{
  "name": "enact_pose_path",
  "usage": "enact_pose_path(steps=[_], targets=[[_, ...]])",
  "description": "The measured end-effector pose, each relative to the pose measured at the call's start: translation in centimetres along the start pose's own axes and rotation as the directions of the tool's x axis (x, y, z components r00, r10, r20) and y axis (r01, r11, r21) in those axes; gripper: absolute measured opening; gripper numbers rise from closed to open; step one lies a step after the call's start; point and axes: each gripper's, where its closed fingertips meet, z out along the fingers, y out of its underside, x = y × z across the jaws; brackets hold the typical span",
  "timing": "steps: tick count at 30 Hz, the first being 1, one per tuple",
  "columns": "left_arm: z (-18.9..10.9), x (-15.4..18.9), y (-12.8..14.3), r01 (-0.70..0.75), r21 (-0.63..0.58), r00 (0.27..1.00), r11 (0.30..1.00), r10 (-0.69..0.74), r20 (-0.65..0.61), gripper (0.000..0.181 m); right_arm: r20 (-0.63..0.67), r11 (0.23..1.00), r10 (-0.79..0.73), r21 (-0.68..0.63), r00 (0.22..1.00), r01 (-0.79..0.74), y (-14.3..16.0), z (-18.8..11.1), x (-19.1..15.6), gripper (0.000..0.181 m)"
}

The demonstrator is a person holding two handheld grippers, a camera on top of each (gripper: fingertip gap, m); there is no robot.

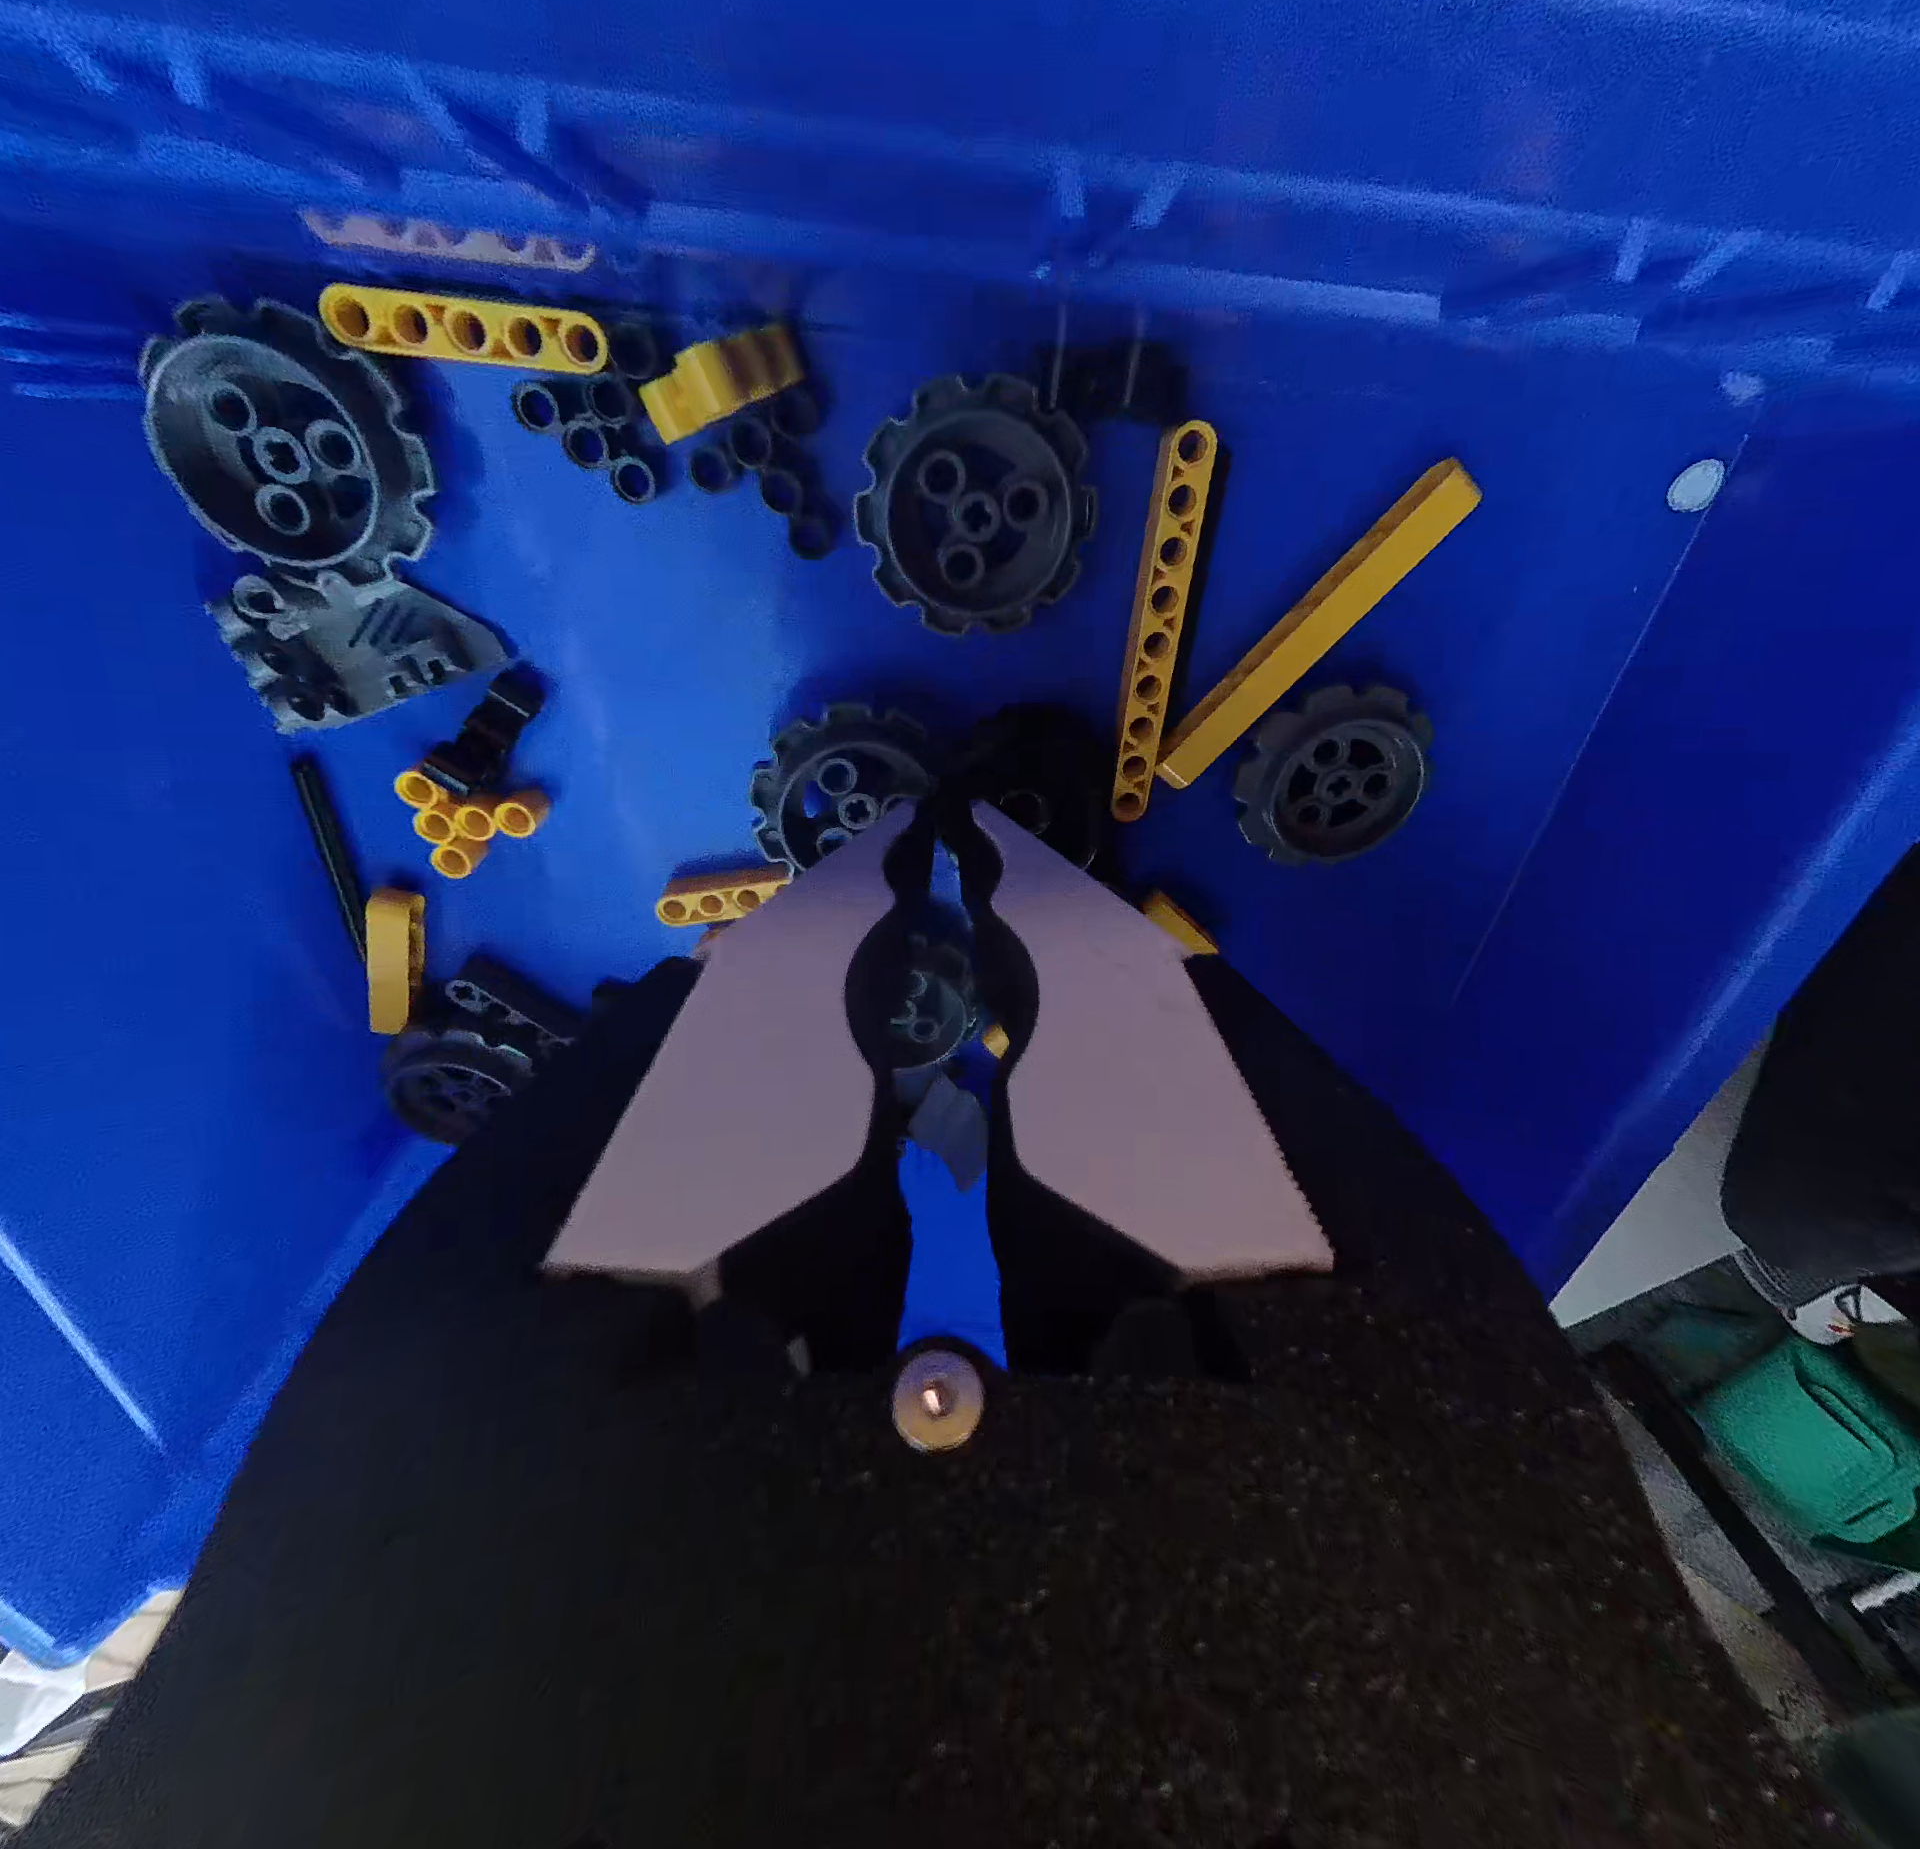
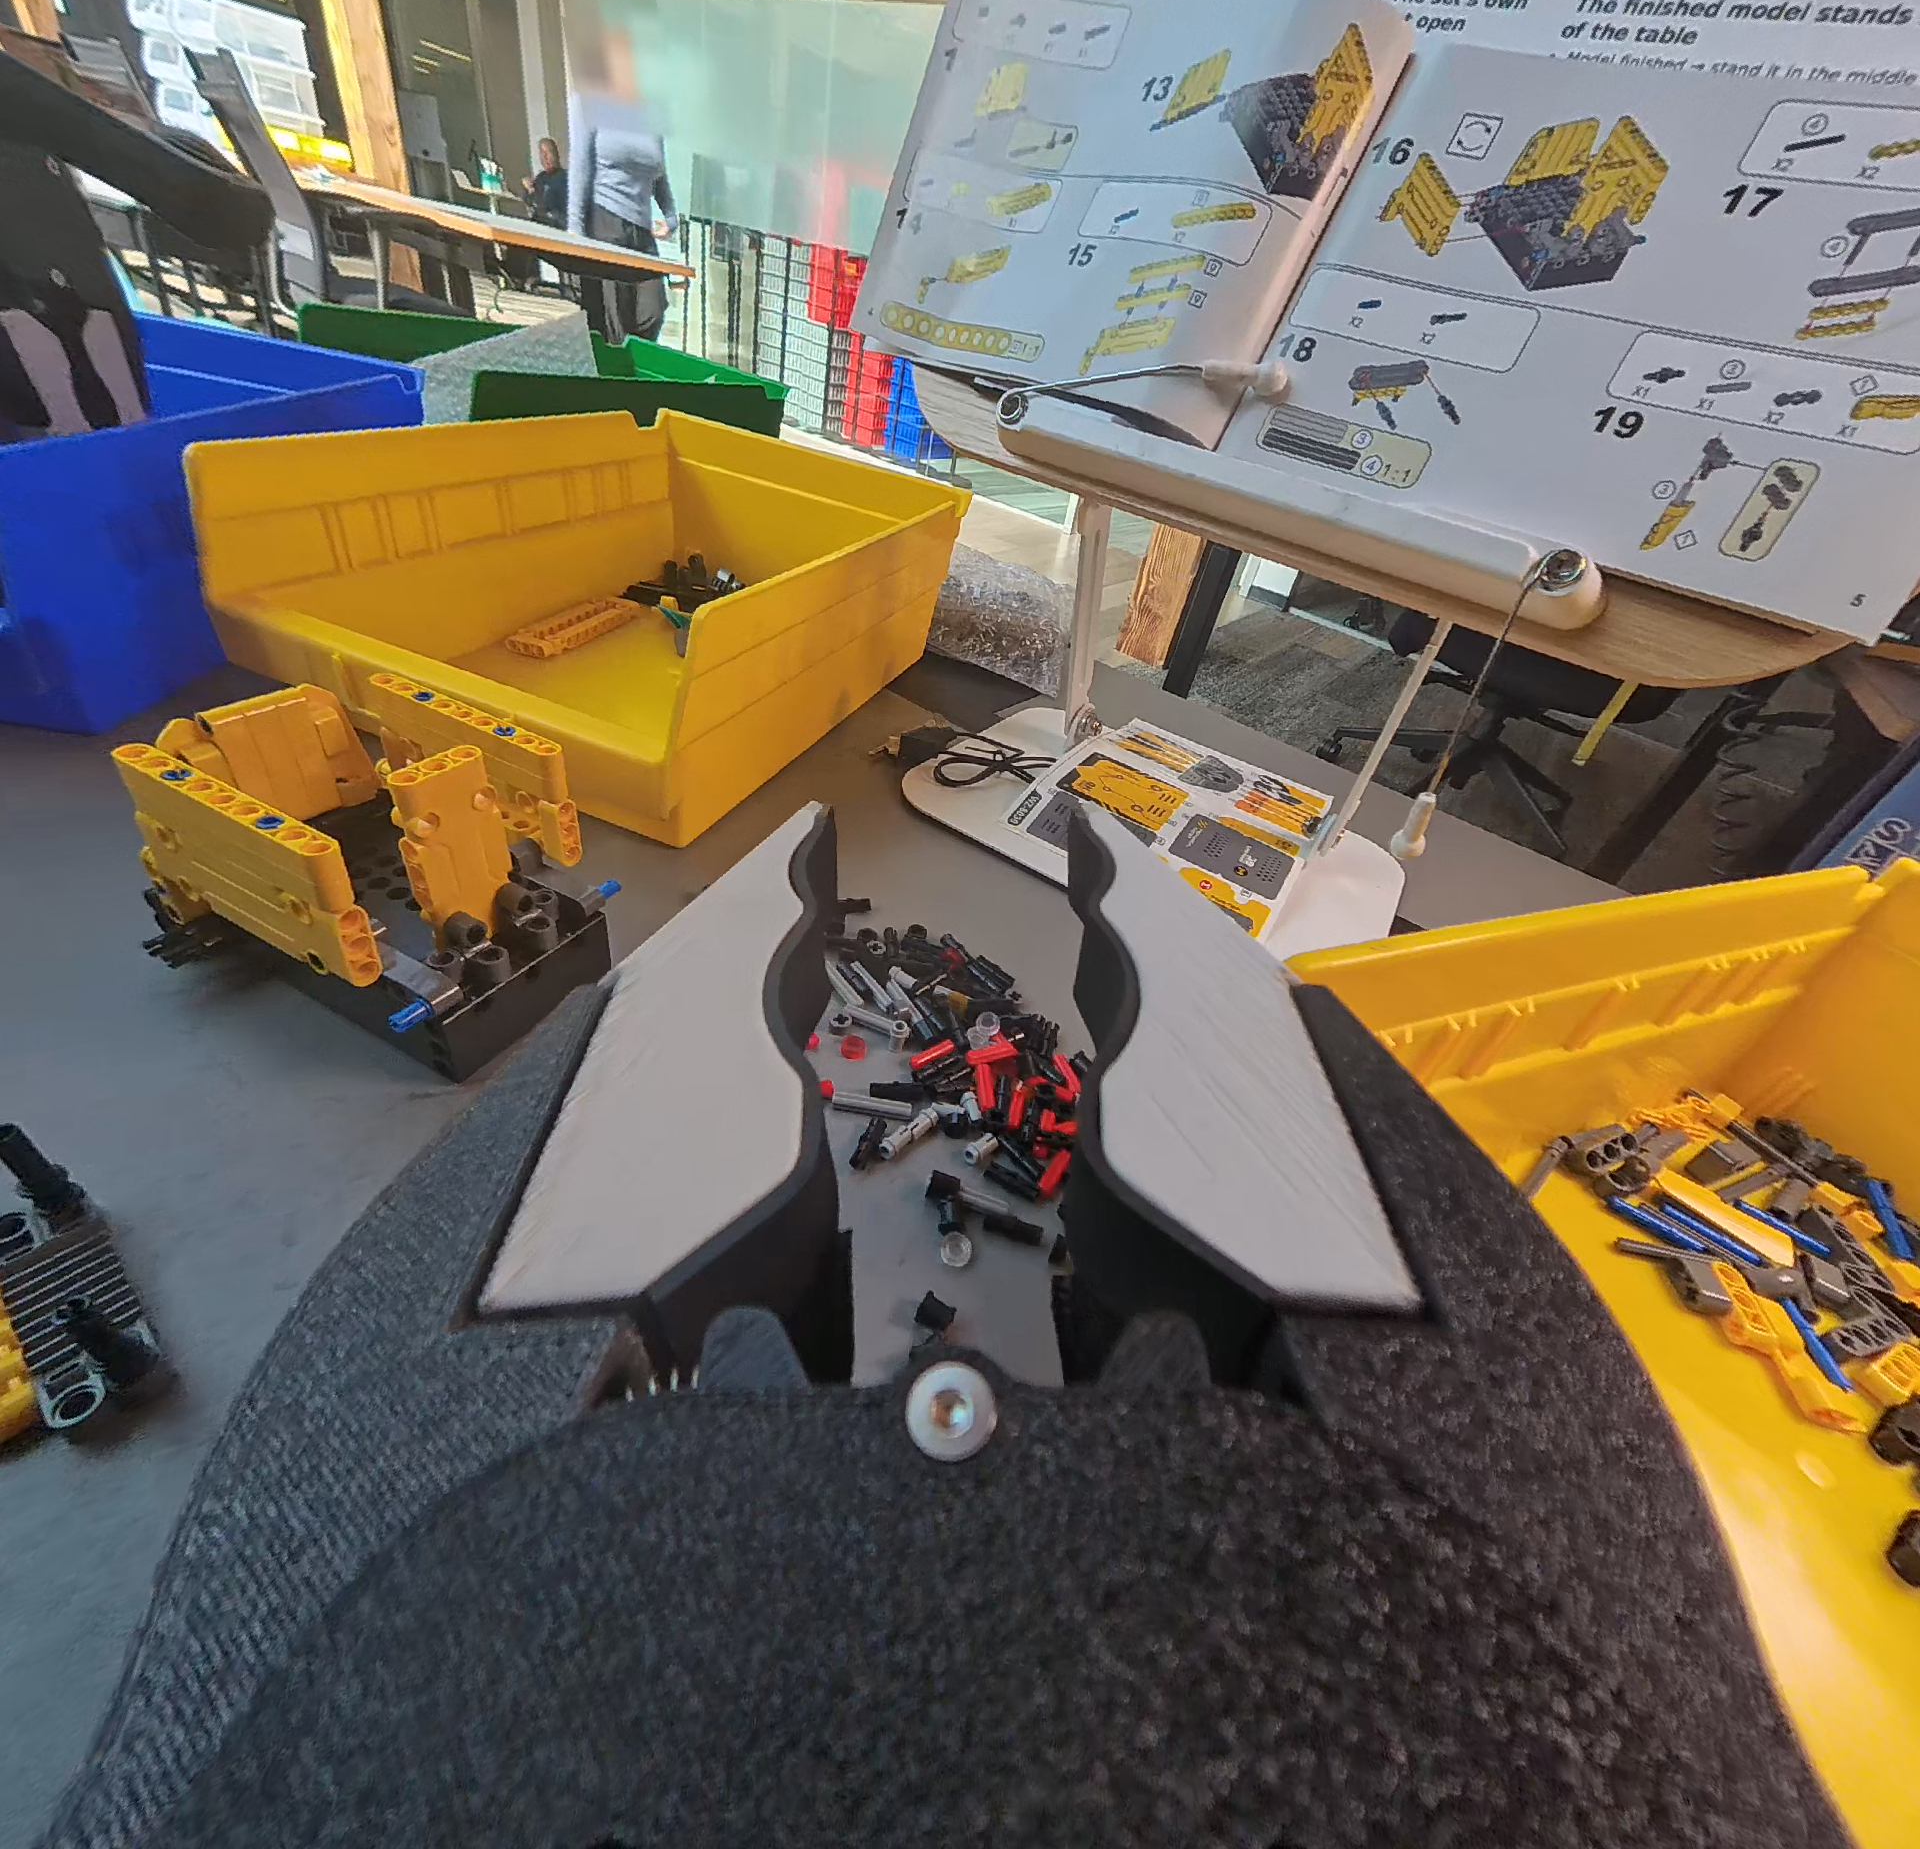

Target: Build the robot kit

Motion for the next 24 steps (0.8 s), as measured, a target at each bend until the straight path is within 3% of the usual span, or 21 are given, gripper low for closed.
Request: enact_pose_path(steps=[5,9,12,14,16,19,22,24], targets=[[-3.0,-0.5,-1.0,0.058,0.2,0.996,0.978,-0.07,0.056,0.014,0.015,1.0,-0.005,-0.001,1.0,0.005,-0.1,0.0,-0.4,0.047],[-7.9,-0.1,-3.2,0.033,0.485,0.983,0.874,-0.117,0.143,0.027,0.023,1.0,-0.004,-0.004,1.0,0.004,-0.2,0.0,-0.6,0.049],[-12.8,1.7,-5.0,-0.026,0.726,0.97,0.687,-0.159,0.186,0.029,0.026,1.0,-0.004,-0.002,1.0,0.004,-0.3,0.0,-0.7,0.05],[-16.4,3.8,-5.8,-0.072,0.86,0.964,0.506,-0.186,0.19,0.033,0.03,1.0,-0.004,-0.003,1.0,0.004,-0.3,0.0,-0.9,0.051],[-19.3,6.2,-6.2,-0.099,0.947,0.962,0.307,-0.213,0.169,0.047,0.035,1.0,-0.004,-0.005,0.999,0.004,-0.3,0.0,-1.0,0.053],[-21.4,9.7,-6.6,-0.106,0.993,0.967,0.061,-0.228,0.117,0.073,0.044,1.0,-0.005,-0.008,0.999,0.006,-0.2,0.1,-1.3,0.056],[-21.4,13.0,-7.8,-0.062,0.994,0.978,-0.087,-0.206,0.043,0.089,0.045,1.0,-0.014,-0.004,0.999,0.014,-0.3,0.0,-1.4,0.055],[-20.9,15.4,-9.2,-0.029,0.988,0.986,-0.153,-0.165,0.004,0.083,0.052,1.0,-0.014,0.002,0.999,0.014,-0.5,0.0,-1.5,0.053]])
